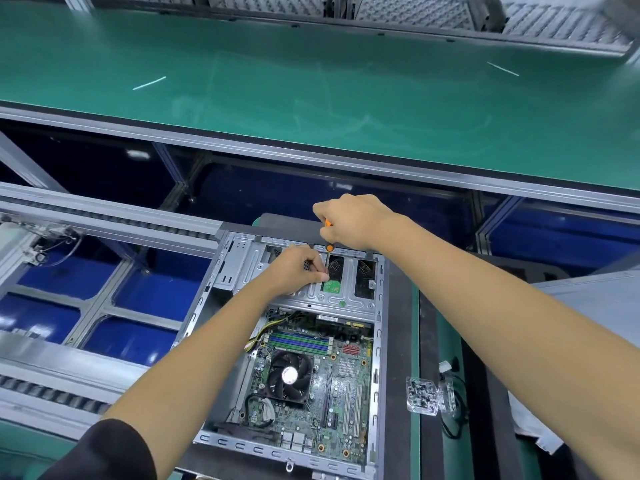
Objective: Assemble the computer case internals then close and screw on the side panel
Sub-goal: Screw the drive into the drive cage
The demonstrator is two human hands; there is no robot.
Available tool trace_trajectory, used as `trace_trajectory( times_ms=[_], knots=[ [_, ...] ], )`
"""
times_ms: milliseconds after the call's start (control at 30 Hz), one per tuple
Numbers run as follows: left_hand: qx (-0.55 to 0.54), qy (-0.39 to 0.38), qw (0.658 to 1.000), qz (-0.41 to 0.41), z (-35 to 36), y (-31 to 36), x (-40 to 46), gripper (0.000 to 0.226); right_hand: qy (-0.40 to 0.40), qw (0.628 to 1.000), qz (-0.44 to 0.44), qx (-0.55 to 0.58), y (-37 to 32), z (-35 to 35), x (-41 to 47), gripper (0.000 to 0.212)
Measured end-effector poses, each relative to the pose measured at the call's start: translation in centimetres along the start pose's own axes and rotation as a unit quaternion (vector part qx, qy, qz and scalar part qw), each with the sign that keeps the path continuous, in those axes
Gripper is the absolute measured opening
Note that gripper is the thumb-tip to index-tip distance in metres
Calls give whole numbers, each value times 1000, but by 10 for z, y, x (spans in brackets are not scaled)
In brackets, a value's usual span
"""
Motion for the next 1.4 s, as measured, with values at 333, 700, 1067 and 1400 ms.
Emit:
trace_trajectory(
  times_ms=[333, 700, 1067, 1400],
  knots=[
    [-15, 33, 999, 10, 7, -3, -4, 18, -45, 997, -56, -2, -3, 1, -5, 29],
    [-11, 89, 995, 50, 12, -8, -4, 28, -53, 995, -66, -54, -3, 1, -13, 32],
    [-86, 114, 989, 30, 9, -13, -7, 10, -38, 992, -58, -105, -16, 0, -7, 9],
    [-91, 74, 992, 46, 9, -9, -12, 2, -48, 984, -101, -138, -28, -15, -6, 14]
  ],
)
Point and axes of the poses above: each hand's wrist, its own x-axis towards the middle knuckle, its own z-axis out of the palm, y = z × x, the point moved 4 cm from there along x, towards the middle knuckle, and after that the axes turned 14 degrees about -y, right-handed, at the moved point
